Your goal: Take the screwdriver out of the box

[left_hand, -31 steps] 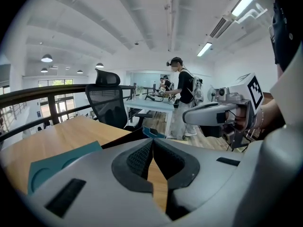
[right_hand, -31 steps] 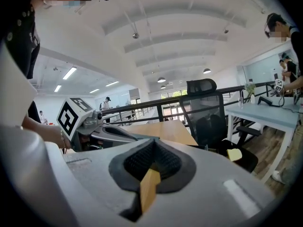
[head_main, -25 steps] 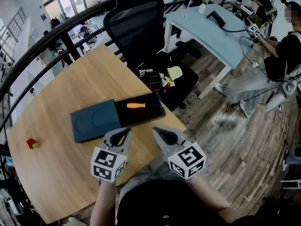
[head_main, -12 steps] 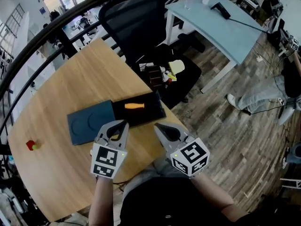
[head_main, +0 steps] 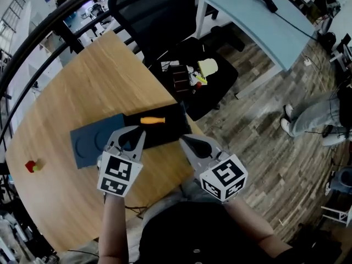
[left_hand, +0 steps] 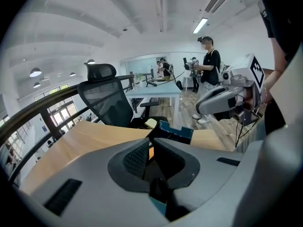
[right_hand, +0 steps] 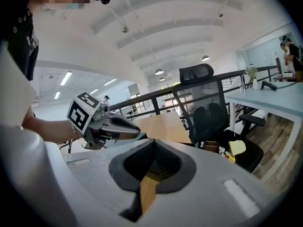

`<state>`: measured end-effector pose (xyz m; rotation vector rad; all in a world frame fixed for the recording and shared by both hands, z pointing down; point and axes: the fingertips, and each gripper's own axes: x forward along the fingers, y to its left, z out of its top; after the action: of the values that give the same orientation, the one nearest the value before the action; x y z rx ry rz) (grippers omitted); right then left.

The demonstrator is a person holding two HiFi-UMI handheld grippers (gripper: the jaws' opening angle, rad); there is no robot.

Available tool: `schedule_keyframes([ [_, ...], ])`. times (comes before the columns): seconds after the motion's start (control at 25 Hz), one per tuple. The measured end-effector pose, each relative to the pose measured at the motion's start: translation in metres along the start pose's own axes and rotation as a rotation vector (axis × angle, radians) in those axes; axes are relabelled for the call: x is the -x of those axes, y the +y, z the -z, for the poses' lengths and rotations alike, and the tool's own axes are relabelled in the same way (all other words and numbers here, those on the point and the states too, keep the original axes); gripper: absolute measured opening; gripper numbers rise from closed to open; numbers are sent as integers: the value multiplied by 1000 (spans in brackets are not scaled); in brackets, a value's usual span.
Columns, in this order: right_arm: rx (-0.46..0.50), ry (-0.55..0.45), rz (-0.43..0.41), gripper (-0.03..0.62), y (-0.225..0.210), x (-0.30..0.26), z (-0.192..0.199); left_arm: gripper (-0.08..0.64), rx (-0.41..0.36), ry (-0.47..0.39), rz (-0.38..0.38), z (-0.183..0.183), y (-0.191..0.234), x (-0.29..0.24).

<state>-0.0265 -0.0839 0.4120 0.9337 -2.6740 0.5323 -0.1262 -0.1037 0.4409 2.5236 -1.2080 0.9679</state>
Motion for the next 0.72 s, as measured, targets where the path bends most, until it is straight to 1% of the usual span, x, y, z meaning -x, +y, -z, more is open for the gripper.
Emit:
schedule_keyframes([
  [0.12, -11, 5, -1, -3, -10, -4, 0, 25, -35, 57, -5, 5, 3, -13],
  [0.2, -15, 6, -2, -3, -16, -7, -1, 25, -72, 99, -3, 10, 3, -22],
  [0.36, -17, 15, -5, -3, -26, -13, -1, 31, -207, 171, 20, 8, 3, -39],
  [0.48, -22, 22, -7, -3, -32, -17, -1, 81, -296, 241, 51, 14, 1, -52],
  [0.52, -23, 23, -7, -3, -34, -18, -1, 86, -324, 267, 64, 17, 0, -56],
  [0.72, -34, 36, -9, -3, -44, -24, 2, 86, -436, 365, 101, 33, -5, -73],
])
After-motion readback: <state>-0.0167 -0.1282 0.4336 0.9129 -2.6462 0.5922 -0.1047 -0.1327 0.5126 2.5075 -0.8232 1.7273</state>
